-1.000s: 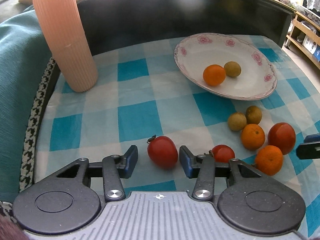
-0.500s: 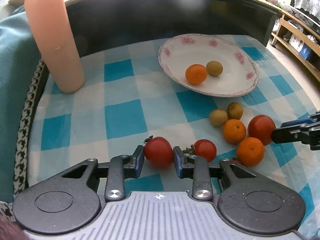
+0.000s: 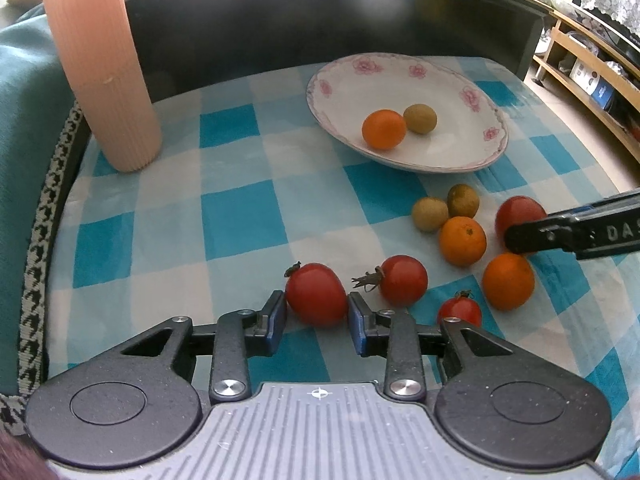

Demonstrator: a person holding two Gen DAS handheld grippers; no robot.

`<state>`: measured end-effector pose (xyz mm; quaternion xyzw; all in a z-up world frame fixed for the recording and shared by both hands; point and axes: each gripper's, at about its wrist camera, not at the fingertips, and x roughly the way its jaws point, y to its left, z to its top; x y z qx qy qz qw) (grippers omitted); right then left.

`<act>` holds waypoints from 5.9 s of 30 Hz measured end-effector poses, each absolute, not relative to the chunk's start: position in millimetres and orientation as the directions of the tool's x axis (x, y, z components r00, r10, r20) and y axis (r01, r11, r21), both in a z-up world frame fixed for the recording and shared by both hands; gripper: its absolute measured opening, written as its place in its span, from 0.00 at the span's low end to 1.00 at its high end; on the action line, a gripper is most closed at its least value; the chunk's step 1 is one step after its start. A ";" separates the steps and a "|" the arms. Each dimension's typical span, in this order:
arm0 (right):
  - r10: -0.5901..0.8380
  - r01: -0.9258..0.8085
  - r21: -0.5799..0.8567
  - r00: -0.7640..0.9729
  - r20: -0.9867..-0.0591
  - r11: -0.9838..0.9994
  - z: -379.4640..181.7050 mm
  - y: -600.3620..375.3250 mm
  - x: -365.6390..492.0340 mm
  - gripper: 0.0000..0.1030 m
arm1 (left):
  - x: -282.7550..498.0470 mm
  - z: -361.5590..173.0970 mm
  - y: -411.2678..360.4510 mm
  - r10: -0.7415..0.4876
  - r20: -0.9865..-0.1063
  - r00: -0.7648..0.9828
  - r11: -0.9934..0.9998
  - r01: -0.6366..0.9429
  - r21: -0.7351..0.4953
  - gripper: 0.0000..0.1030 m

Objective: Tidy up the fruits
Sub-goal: 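Grasp the large red tomato with the right tool while the left tool approaches cherry tomatoes, then lift the large red tomato with the right tool while the left tool aligns over a cherry tomato, then grasp a red cherry tomato with the left tool while the right tool carries the tomato toward the plate, then lower the cherry tomato and large tomato into the plate and open both tools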

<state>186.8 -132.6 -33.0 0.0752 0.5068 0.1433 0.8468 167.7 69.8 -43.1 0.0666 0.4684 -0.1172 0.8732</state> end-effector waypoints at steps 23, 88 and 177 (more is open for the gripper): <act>0.318 -0.206 0.247 0.478 -0.819 0.947 -42.4 -118.8 193.2 0.53 | 167.9 -40.6 59.4 -0.099 -0.833 0.544 0.958 0.279 0.068 0.39; 0.310 -0.250 0.203 0.536 -0.785 0.947 -16.9 -115.9 183.1 0.53 | 171.6 -21.9 40.5 -0.161 -0.801 0.577 0.943 0.329 0.047 0.38; 0.261 -0.176 0.194 0.597 -0.758 0.965 -12.2 -141.0 230.7 0.53 | 222.1 -10.0 8.5 -0.249 -0.747 0.616 0.936 0.352 -0.022 0.40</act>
